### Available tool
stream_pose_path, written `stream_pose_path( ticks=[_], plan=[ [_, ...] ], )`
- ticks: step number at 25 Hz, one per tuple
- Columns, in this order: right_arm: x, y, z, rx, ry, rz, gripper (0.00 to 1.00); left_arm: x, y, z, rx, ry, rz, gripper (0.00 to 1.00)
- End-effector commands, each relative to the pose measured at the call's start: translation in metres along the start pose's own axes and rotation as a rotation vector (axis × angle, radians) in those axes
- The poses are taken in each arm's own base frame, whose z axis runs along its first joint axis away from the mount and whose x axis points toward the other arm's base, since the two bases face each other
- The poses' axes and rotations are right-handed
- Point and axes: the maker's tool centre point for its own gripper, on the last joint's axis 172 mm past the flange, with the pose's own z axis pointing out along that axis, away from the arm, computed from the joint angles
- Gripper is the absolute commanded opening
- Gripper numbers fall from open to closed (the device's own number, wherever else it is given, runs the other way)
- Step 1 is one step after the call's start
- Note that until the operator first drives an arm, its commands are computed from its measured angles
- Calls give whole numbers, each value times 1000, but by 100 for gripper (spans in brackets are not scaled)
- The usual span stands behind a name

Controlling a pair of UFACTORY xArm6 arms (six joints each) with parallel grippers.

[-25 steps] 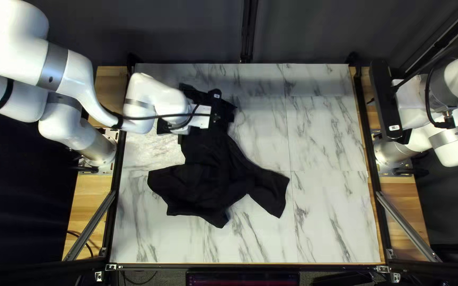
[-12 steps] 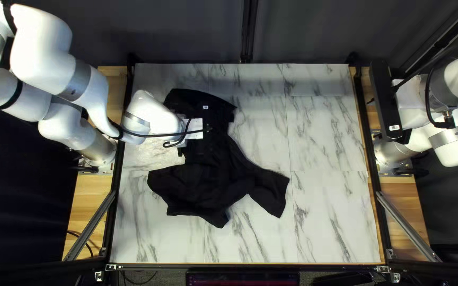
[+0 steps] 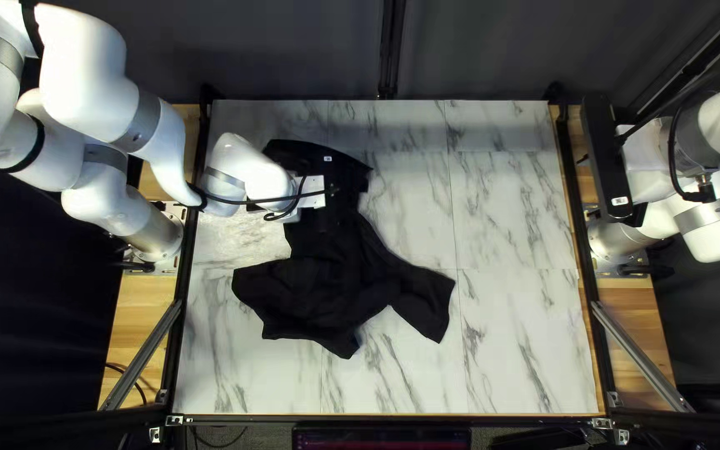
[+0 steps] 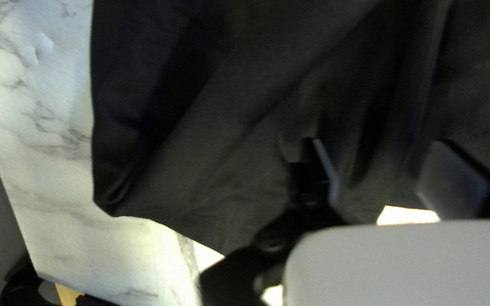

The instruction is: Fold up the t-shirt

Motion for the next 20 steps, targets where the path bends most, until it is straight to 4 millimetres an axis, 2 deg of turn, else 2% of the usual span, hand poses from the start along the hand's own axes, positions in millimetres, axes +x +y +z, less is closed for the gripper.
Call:
stream_pose_path(
  ticks=[1, 4, 5, 7, 9, 16, 18, 20],
  plan=[
    [0, 0, 0, 0, 0, 0, 100, 9, -1, -23, 17, -8, 13, 0],
    [0, 0, 0, 0, 0, 0, 100, 19, -2, -46, 36, -13, 32, 0],
    [0, 0, 0, 0, 0, 0, 100, 27, -2, -60, 47, -14, 45, 0],
    [0, 0, 0, 0, 0, 0, 100, 38, -3, -74, 61, -14, 62, 0],
    [0, 0, 0, 0, 0, 0, 100, 60, -8, -96, 79, -10, 91, 0],
    [0, 0, 0, 0, 0, 0, 100, 121, -26, -135, 111, 9, 171, 0],
    [0, 0, 0, 0, 0, 0, 100, 132, -27, -142, 116, 17, 189, 0],
    [0, 0, 0, 0, 0, 0, 100, 134, -26, -151, 125, 23, 204, 0]
  ],
)
